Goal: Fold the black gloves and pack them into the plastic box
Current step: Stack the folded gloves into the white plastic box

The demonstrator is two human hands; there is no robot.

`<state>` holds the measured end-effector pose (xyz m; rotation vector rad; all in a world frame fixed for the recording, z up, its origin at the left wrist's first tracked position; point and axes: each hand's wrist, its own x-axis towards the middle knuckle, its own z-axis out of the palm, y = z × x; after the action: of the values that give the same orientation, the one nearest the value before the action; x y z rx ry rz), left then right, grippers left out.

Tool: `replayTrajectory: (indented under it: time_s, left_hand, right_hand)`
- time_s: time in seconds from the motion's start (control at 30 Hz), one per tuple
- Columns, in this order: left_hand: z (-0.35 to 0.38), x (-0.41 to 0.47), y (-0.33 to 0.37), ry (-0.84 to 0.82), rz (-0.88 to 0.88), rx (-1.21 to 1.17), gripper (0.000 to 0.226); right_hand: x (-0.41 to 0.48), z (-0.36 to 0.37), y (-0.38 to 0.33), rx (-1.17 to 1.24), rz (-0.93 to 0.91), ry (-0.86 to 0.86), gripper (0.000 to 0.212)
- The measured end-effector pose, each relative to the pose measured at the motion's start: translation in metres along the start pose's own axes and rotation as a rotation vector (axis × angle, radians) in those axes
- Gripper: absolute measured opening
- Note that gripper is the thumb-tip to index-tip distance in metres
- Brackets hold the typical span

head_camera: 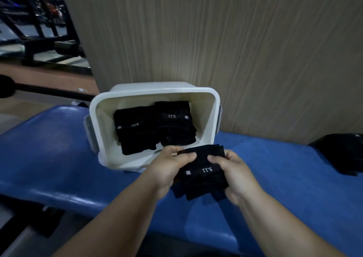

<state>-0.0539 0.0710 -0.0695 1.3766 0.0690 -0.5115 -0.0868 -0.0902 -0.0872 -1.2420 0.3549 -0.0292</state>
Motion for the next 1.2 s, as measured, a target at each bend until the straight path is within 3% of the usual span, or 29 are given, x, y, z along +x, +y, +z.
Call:
replayTrajectory:
  time_s: [0.27,0.47,0.8,0.9,1.0,1.2]
  left_hand:
    - [-0.029,0.002,0.014,0.205,0.259,0.023,0.043]
    - [-0.043,0.005,0.02,0.328,0.365,0.061,0.042]
    - [-0.066,-0.003,0.036,0.595,0.593,0.433,0.026]
    - [-0.075,-0.002,0.036,0.608,0.568,0.543,0.035]
    - [-0.082,0.001,0.034,0.543,0.427,0.583,0.042]
    - [-0.085,0.002,0.03,0.539,0.338,0.63,0.041]
  right_hand:
    - [0.002,0.041,0.0,-0.09,0.015,-0.195,0.033]
    - [0.012,0.07,-0.012,-0.175,-0.054,-0.141,0.028]
    - [0.032,0.108,-0.048,-0.197,-0.188,-0.042,0.016]
    - [0.042,0.119,-0.056,-0.208,-0.192,-0.019,0.016]
    - [0.052,0.136,-0.06,-0.191,-0.197,-0.007,0.023]
    - [0.068,0.178,-0.057,-0.311,-0.175,0.0,0.031]
